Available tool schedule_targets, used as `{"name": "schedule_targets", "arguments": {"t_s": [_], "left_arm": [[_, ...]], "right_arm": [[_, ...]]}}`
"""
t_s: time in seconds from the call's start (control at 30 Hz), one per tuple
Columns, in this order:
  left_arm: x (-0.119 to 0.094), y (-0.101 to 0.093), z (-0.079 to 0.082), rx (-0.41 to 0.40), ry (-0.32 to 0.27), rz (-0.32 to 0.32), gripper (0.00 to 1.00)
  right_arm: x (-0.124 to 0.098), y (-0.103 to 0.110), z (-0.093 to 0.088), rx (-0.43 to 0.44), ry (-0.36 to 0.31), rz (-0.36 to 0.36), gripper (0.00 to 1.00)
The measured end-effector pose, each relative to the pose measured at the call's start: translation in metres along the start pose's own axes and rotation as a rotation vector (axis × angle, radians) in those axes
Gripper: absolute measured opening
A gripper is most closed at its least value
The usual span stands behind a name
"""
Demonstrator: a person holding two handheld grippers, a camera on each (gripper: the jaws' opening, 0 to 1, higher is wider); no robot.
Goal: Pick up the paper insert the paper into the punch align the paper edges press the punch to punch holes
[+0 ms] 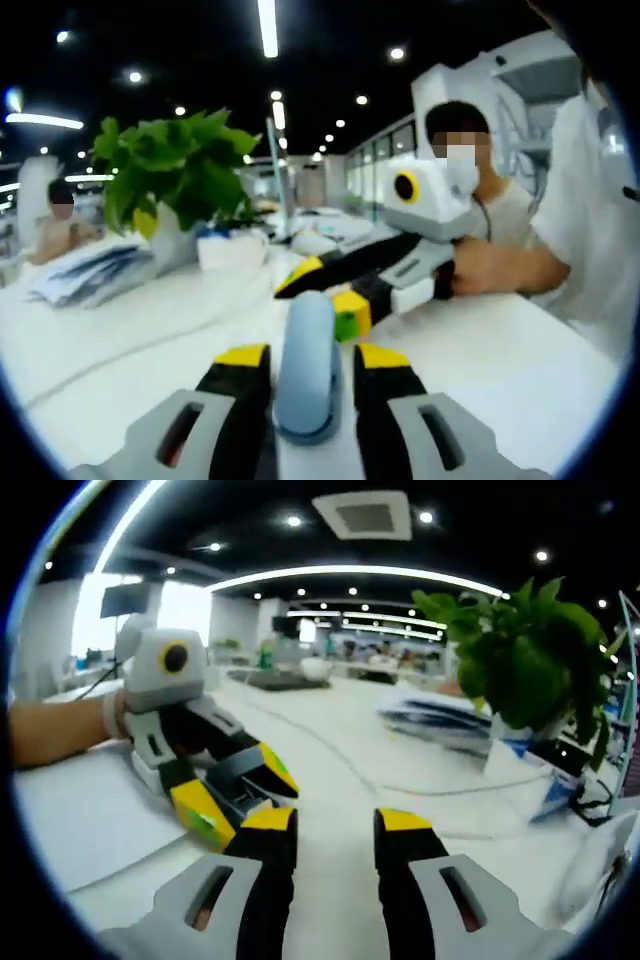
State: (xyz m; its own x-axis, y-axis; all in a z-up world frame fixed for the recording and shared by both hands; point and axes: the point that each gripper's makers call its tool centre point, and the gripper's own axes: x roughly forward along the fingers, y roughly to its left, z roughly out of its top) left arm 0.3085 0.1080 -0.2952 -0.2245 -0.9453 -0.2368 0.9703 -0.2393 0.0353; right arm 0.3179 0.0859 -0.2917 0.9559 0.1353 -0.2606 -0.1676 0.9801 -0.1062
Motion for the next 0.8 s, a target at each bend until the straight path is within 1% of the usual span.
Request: {"name": "schedule_targets", "arguments": {"t_s": [0.03,0.13,0.17,0.2,0.23,0.3,0.33,0.4,0.43,0.47,0.5,0.53,0.57,0.6,0.67,0.7,0.73,0.77,0.8], "left_arm": [[0.000,0.000,0.000,0.007,0.002,0.002,0.32],[0.000,0.002,0.000,0.004,-0.001,0.005,0.28],[0.000,0.000,-0.001,0.005,0.000,0.005,0.27],[0.000,0.002,-0.001,0.007,0.002,0.003,0.27],[-0.001,0.003,-0.002,0.008,0.003,0.004,0.27],[-0.003,0.011,-0.003,0.003,0.001,0.004,0.26],[-0.004,0.014,-0.004,0.001,0.001,0.004,0.26],[-0.004,0.016,-0.005,0.001,0.001,0.004,0.26],[-0.007,0.024,-0.006,0.000,0.000,0.003,0.26],[-0.007,0.025,-0.006,-0.002,-0.002,0.003,0.26],[-0.006,0.022,-0.006,-0.001,-0.003,0.003,0.26],[-0.005,0.020,-0.006,0.002,-0.002,0.003,0.26],[-0.004,0.020,-0.006,0.003,-0.003,0.003,0.26],[-0.006,0.026,-0.007,0.001,-0.004,0.002,0.26],[-0.008,0.035,-0.008,0.004,-0.004,0.003,0.26],[-0.009,0.036,-0.008,0.005,-0.004,0.003,0.26],[-0.009,0.039,-0.009,0.004,-0.003,0.004,0.25],[-0.010,0.040,-0.009,0.003,-0.003,0.004,0.25],[-0.010,0.044,-0.010,0.001,-0.004,0.003,0.25]], "right_arm": [[-0.002,-0.002,0.002,0.005,-0.009,-0.007,0.34],[-0.009,-0.006,0.019,0.022,-0.100,-0.021,0.29],[-0.010,-0.006,0.021,0.021,-0.111,-0.020,0.25],[-0.015,-0.006,0.031,0.006,-0.157,-0.020,0.20],[-0.021,-0.006,0.041,-0.029,-0.192,-0.024,0.15],[-0.029,0.000,0.056,-0.040,-0.227,-0.014,0.07],[-0.032,0.005,0.065,-0.047,-0.254,0.001,0.05],[-0.034,0.020,0.078,-0.058,-0.279,0.043,0.05],[-0.032,0.023,0.082,-0.046,-0.277,0.048,0.05],[-0.028,0.032,0.088,-0.020,-0.270,0.078,0.05],[-0.024,0.037,0.094,0.005,-0.286,0.089,0.05],[-0.020,0.038,0.094,0.009,-0.279,0.091,0.05],[-0.013,0.044,0.090,0.018,-0.239,0.110,0.05],[-0.005,0.049,0.083,0.027,-0.186,0.121,0.05],[0.007,0.058,0.076,0.071,-0.144,0.130,0.04],[0.009,0.061,0.075,0.069,-0.142,0.137,0.04],[0.012,0.068,0.071,0.019,-0.145,0.172,0.04],[0.013,0.070,0.069,-0.043,-0.156,0.171,0.04],[0.013,0.069,0.067,-0.125,-0.167,0.147,0.04]]}}
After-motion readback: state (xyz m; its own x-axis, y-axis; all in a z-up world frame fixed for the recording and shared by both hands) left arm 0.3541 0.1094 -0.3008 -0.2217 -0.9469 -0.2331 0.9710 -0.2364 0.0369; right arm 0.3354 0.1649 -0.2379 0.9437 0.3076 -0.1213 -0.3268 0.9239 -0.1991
